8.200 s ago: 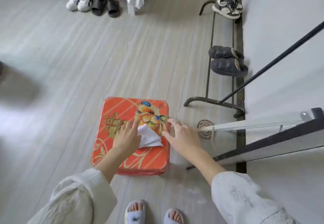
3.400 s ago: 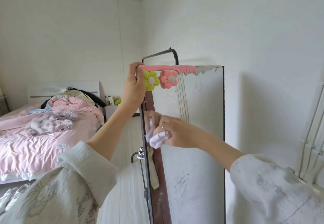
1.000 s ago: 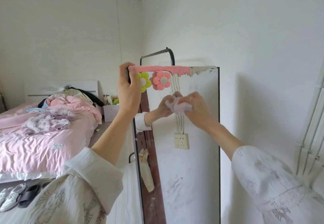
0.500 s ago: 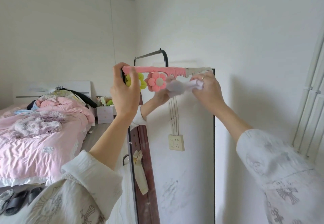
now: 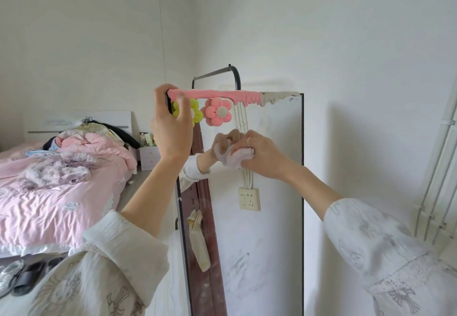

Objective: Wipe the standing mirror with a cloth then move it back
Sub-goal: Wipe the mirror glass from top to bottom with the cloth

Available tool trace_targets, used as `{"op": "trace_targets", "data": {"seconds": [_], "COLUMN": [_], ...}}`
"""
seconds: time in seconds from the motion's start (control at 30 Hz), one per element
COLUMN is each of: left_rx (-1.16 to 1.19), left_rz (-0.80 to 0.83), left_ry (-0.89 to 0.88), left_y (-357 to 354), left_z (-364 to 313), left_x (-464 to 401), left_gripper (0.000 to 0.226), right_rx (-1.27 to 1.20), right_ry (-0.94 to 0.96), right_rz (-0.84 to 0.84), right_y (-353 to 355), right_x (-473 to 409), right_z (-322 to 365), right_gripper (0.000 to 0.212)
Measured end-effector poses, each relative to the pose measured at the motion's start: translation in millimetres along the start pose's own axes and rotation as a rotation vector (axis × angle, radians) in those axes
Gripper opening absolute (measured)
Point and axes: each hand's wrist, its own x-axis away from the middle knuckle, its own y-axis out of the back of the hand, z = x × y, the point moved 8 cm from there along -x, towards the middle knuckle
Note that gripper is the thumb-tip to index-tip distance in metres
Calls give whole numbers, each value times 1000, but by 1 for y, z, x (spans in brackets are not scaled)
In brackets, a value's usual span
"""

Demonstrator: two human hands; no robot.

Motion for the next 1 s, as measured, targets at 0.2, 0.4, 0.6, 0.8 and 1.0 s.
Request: {"op": "trace_targets", "data": {"seconds": [0.2,0.4,0.6,0.8,1.0], "left_rx": [-2,-1,-30,-31,-44], "left_rz": [-3,-10,-22,-18,-16], "left_ry": [-14,-29,-58,-54,-60], "left_y": [-4,-6,-3,0,-4], "left_z": [-1,-2,0,-1,-3], "left_x": [1,1,-1,-1,2], "left_gripper": [10,10,10,10,10], "right_rx": [-17,-23,-97,94,101], "right_ry": [-81,-62,-88,-115,-280], "right_rz": [-265,-486,-310,299,-335], "right_y": [43,92,50,-9,88], "right_x": [1,-35,-22,24,-4], "right_z": [-28,-18,-39,-57,-78], "right_gripper": [24,31,18,35,29]}}
